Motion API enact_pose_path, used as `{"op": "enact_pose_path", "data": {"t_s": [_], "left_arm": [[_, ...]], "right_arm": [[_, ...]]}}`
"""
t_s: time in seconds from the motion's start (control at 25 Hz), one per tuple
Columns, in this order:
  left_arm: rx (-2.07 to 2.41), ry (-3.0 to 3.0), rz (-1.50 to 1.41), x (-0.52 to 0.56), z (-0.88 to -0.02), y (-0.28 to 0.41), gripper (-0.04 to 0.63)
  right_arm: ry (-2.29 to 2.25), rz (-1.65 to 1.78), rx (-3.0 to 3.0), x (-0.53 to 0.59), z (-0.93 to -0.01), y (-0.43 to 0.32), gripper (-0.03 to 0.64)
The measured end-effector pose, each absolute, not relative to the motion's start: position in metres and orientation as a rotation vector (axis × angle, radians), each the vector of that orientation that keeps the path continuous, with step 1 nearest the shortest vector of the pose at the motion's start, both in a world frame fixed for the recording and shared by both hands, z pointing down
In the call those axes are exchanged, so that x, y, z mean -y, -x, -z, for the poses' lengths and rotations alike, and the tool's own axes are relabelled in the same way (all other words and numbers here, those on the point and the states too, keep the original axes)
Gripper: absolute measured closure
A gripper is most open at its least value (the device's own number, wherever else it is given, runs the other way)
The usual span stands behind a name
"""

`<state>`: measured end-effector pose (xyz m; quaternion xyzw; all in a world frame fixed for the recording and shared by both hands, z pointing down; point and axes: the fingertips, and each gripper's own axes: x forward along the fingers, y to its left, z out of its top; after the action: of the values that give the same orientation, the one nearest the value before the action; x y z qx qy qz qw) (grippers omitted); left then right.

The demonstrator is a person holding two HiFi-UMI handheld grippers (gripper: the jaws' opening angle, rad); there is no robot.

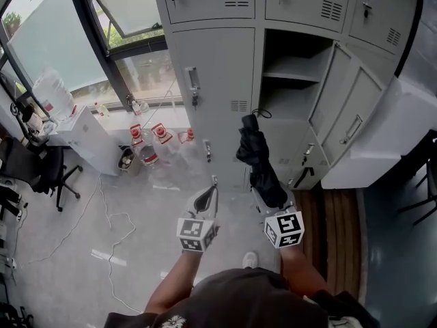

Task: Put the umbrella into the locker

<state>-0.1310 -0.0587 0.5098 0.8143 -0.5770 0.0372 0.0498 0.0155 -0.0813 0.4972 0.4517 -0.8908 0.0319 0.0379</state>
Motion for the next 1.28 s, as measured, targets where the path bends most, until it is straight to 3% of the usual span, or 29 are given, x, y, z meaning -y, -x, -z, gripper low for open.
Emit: {"op": "enact_pose_path", "data": {"t_s": [0.52,1.28], "left_arm": [[1.739,-2.489,-0.158,0.122,-0.518,0.072,0.591],[1.65,-2.546,-0.173,0.214,-0.517,0.067,0.591]], "right_arm": [[-1.363,-0.144,2.724,0.142,-0.512,-0.071,0.39],[-1.483,-0.185,2.631,0.224,-0.534,-0.094,0.388]]}}
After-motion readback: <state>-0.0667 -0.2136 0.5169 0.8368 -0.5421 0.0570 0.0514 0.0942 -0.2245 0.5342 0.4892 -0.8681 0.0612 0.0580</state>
